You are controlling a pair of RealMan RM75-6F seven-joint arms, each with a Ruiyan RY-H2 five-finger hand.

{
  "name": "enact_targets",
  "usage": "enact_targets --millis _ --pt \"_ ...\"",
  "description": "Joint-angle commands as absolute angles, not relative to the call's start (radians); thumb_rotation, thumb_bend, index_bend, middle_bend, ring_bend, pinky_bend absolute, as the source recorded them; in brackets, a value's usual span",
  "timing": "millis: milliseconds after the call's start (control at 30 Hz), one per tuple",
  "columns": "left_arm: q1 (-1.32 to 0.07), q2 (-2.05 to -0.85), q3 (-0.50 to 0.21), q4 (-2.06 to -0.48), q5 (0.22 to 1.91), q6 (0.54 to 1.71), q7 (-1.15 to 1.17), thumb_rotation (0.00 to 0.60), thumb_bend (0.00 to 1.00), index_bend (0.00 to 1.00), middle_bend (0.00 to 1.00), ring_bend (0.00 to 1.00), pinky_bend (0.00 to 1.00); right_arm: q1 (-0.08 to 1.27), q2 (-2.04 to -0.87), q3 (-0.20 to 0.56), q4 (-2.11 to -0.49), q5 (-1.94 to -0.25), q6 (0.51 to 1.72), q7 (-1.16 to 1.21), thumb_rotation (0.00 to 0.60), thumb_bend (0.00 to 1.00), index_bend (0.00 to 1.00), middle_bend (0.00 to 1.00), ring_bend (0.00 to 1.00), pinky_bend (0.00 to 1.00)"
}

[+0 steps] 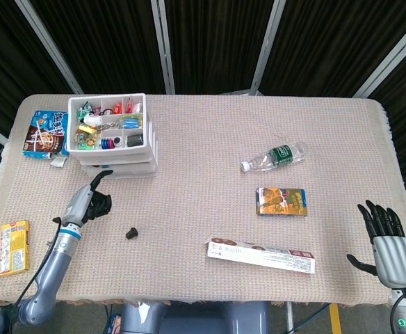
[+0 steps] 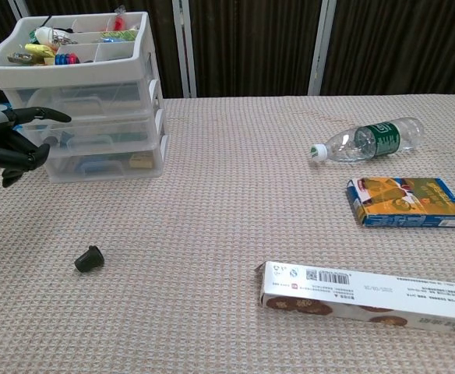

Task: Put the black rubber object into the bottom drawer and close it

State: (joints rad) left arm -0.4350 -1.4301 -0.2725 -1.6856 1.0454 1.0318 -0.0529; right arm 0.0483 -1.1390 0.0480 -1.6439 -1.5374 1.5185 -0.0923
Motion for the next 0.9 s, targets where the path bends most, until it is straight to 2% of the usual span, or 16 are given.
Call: enact_targets --millis 33,367,533,900 --pt "-0.454 -1.395 -0.236 -1.699 1.112 1.116 0.167 0.600 0.65 0.13 0.93 0.83 0.75 0.048 -1.139 0.048 -1.645 -1.537 1.519 -0.093 0.600 0.01 0.05 0.00 0.00 0.00" --pt "-0.518 -1.376 -0.254 -1.687 0.935 1.080 0.373 0.600 0.66 0.17 0.93 0.83 0.75 0.048 -1.138 0.049 -1.647 -1.533 1.515 -0.094 0.600 0.02 0.05 0.00 0.00 0.00" --pt "-0.543 -1.392 -0.261 -1.666 0.855 1.067 0.404 0.600 0.66 0.18 0.93 0.83 0.75 0.048 -1.138 0.048 -1.646 -1.533 1.516 -0.095 0.600 0.02 0.05 0.00 0.00 0.00" --pt "-0.568 -1.425 -0.258 -1.618 0.806 1.072 0.408 0.600 0.66 0.18 0.93 0.83 0.75 0.048 -1.137 0.048 -1.648 -1.531 1.512 -0.097 0.600 0.02 0.05 0.00 0.00 0.00"
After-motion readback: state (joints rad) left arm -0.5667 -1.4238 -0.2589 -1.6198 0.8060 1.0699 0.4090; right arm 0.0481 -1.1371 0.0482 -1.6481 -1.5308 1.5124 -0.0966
